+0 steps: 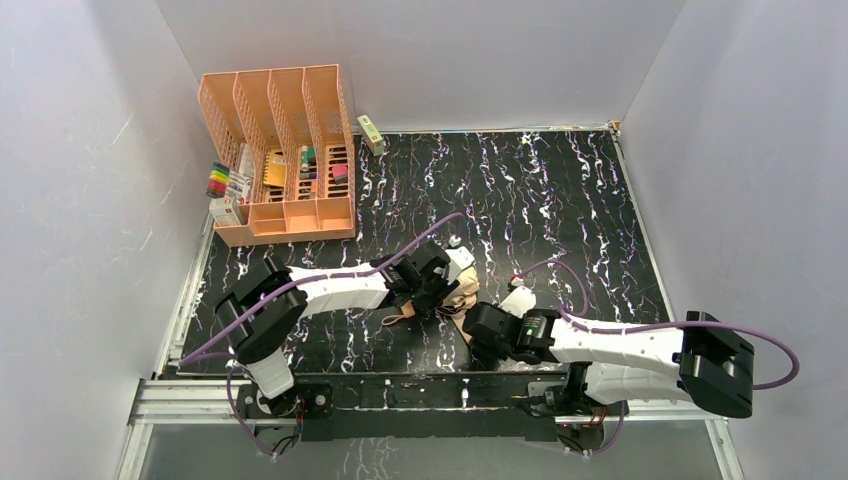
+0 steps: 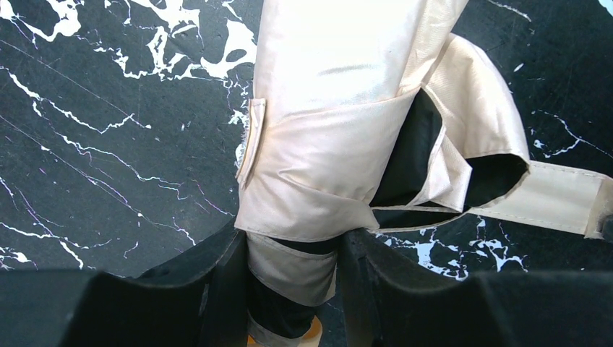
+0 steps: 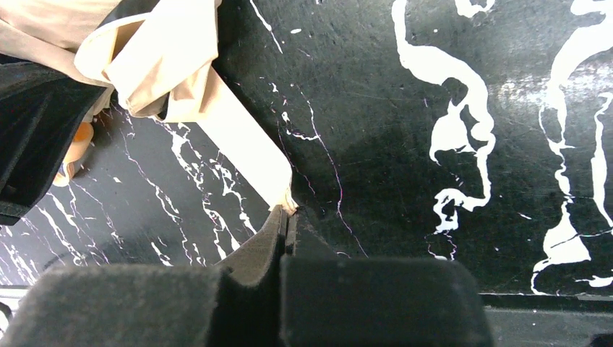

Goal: Put away the umbrella

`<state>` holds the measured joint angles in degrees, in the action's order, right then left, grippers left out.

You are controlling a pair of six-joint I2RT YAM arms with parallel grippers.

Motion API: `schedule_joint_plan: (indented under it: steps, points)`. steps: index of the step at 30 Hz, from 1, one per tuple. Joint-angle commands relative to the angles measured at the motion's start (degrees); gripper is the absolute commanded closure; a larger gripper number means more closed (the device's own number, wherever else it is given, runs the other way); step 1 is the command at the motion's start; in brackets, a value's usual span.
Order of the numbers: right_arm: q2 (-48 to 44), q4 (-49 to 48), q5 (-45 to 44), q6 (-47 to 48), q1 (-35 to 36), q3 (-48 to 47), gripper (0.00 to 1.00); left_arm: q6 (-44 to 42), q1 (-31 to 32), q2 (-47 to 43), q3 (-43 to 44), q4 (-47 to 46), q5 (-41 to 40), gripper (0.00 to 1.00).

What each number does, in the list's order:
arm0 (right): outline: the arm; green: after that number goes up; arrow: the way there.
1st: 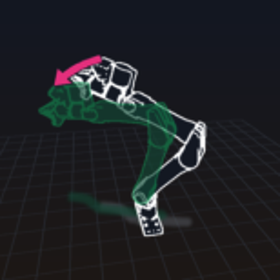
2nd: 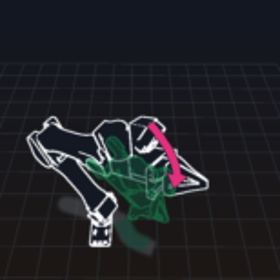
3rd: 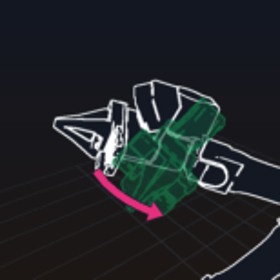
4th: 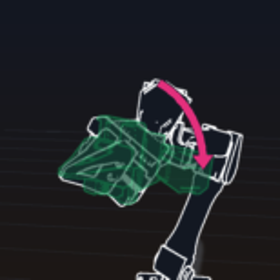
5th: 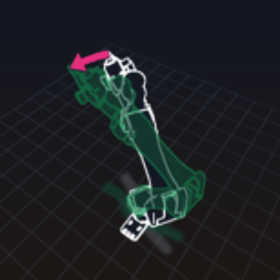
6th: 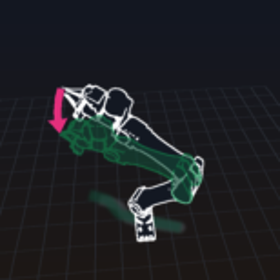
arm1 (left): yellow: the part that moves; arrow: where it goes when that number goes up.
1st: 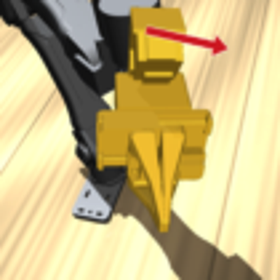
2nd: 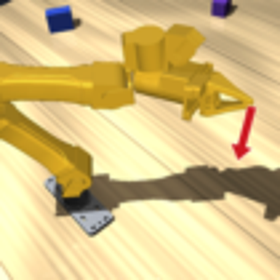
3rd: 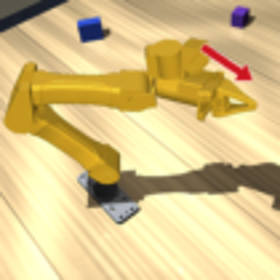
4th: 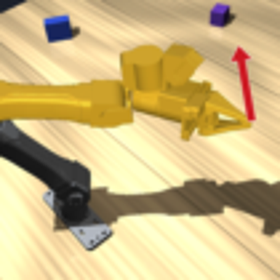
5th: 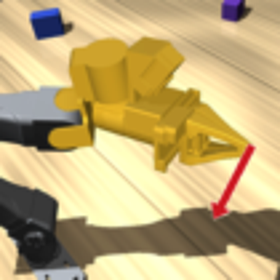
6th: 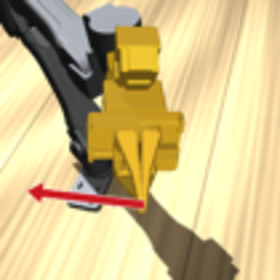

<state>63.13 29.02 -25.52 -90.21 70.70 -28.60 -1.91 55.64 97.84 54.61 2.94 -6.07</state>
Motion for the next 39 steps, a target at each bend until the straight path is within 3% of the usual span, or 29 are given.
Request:
schedule_joint_plan:
  steps: [1, 10, 18, 24, 29, 34, 35, 36, 38, 39]
  points:
    - [0.7, 15.0, 7.7, 0.7, 2.4, 1.8, 1.00, -3.6, -2.9, 3.6, -2.9, 8.5, -14.5, 1.00]
    - [0.0, 17.7, 8.1, 0.5, 4.3, 2.6, 1.00, -6.1, -3.2, 3.9, -3.4, 8.5, -17.5, 1.00]
    - [-4.1, 7.4, 3.7, 8.4, 4.4, 2.2, 1.00, -12.4, -0.4, 0.2, -8.8, 1.4, -16.6, 1.00]
    - [-7.3, 6.3, -0.1, 13.1, 4.1, -0.9, 0.66, -15.5, 1.3, -0.4, -10.5, -1.5, -15.6, 1.00]
    - [-8.9, 9.1, -2.4, 18.3, 1.6, -3.6, 0.52, -17.6, 1.7, 0.0, -11.8, -2.6, -16.3, 1.00]
    - [-12.1, 3.7, 1.8, 32.1, -7.7, -4.5, 0.51, -21.0, 2.6, -3.0, -15.1, -8.1, -14.4, 1.00]
    - [-12.3, 3.3, 4.1, 35.0, -12.0, -4.6, 0.51, -21.6, 2.8, -3.3, -15.6, -8.6, -13.8, 1.00]
    - [-12.6, 0.4, 8.9, 40.6, -21.2, -4.7, 0.51, -23.1, 3.3, -5.0, -16.5, -9.3, -10.9, 1.00]
    - [-12.8, -13.6, 13.5, 54.8, -32.3, -3.6, 0.51, -26.7, 4.8, -7.0, -18.8, -13.9, -9.8, 1.00]
    - [-13.0, -21.3, 12.6, 61.4, -33.0, -2.1, 0.51, -28.3, 5.2, -6.7, -19.0, -14.9, -10.6, 1.00]
